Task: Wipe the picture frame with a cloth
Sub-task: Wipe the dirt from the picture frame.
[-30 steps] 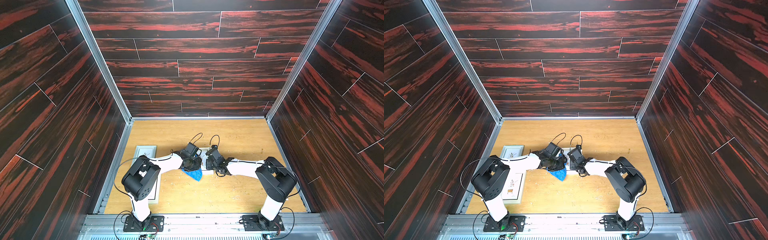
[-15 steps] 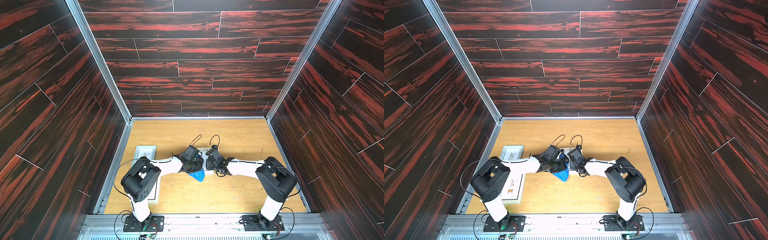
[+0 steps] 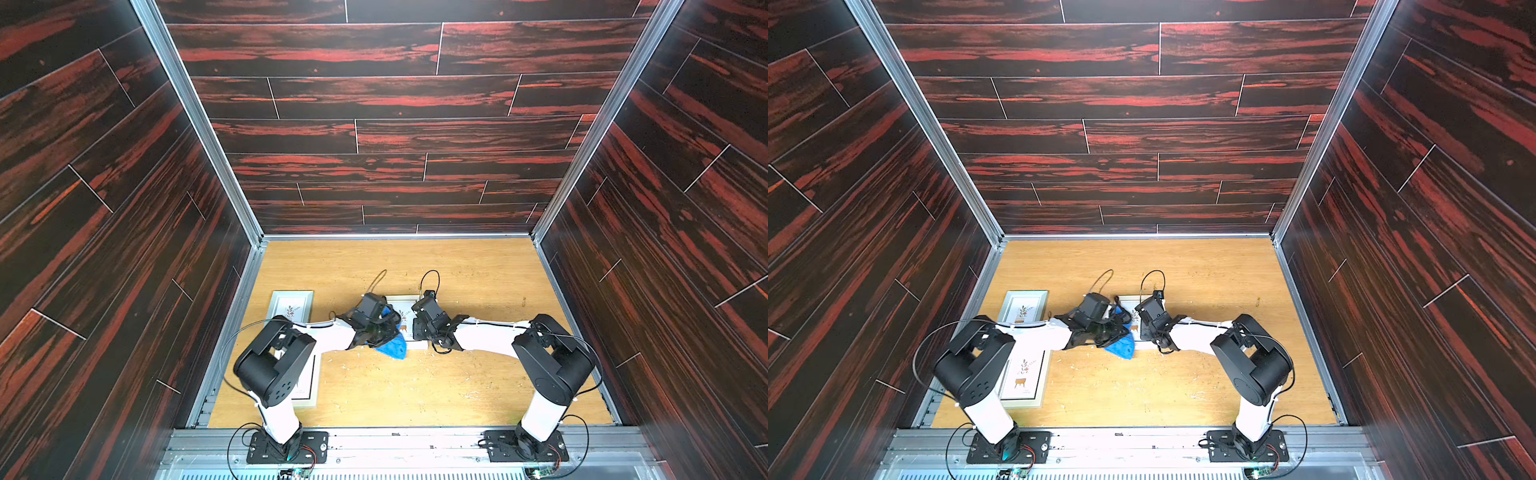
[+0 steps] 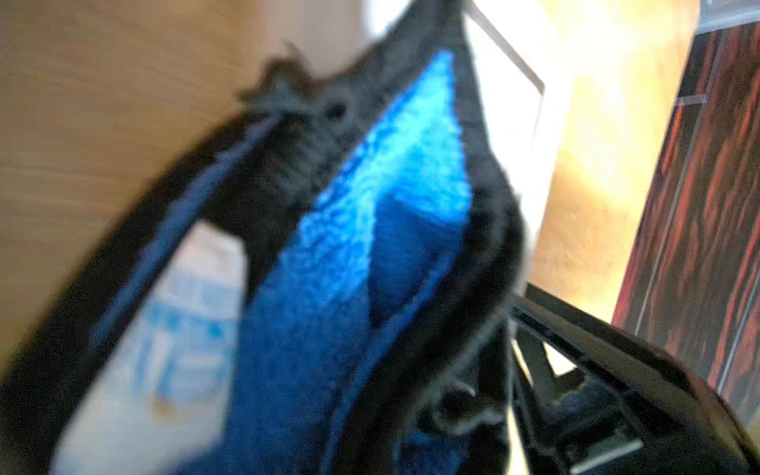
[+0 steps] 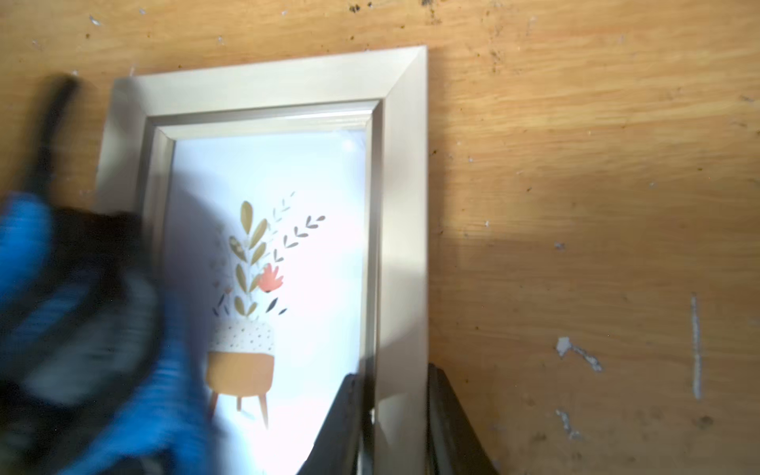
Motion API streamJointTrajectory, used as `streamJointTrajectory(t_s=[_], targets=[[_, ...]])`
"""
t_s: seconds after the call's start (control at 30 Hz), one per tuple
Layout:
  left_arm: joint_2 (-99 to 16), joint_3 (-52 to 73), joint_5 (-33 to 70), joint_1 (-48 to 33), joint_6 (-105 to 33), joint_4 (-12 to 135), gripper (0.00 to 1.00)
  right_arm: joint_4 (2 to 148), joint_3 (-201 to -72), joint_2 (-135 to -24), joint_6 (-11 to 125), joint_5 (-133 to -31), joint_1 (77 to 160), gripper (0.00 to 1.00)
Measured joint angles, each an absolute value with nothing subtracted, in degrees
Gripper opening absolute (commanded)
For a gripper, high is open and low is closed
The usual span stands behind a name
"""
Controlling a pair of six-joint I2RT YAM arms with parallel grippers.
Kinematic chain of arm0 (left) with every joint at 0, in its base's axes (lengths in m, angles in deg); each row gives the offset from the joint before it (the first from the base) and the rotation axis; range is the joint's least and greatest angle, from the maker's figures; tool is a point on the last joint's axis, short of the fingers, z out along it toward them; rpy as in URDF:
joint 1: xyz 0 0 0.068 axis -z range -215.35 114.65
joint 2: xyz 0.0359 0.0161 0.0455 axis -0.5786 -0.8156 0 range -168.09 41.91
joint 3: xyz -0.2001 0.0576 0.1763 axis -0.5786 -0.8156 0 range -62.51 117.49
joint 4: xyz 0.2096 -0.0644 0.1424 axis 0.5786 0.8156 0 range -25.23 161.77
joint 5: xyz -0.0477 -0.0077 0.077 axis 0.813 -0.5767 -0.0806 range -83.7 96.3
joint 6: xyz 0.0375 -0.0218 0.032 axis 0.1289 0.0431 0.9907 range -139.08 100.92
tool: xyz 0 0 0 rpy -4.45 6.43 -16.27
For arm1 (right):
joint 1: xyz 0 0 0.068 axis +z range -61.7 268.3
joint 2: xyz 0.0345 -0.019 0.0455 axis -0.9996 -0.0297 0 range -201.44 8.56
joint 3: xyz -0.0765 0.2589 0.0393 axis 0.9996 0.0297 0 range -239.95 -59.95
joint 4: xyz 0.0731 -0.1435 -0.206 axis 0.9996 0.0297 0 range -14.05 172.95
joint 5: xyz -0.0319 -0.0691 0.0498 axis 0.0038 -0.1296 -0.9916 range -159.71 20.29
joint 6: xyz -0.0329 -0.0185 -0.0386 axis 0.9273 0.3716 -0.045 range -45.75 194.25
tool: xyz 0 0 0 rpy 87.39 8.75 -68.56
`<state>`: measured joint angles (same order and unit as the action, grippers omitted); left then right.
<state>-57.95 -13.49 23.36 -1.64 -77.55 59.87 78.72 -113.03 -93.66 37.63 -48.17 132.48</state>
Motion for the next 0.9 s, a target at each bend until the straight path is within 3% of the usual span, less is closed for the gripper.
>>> streamJointTrajectory(t_s=[0.43,0.7,0.9], targets=[[-72.00,4.76,24.91,-2.90,-75.21,61.75,0.03,78.93,-112.89,-93.48,37.21,-47.66,132.18,0.00],[-73.01,6.29,24.78,-4.19,-70.34,63.34,0.04,78.91,-112.89,-93.48,37.23,-47.64,132.18,0.00],[-77.77,16.54,25.87,-3.58,-66.14,67.56,0.03,78.93,-112.92,-93.48,37.21,-47.88,132.18,0.00]])
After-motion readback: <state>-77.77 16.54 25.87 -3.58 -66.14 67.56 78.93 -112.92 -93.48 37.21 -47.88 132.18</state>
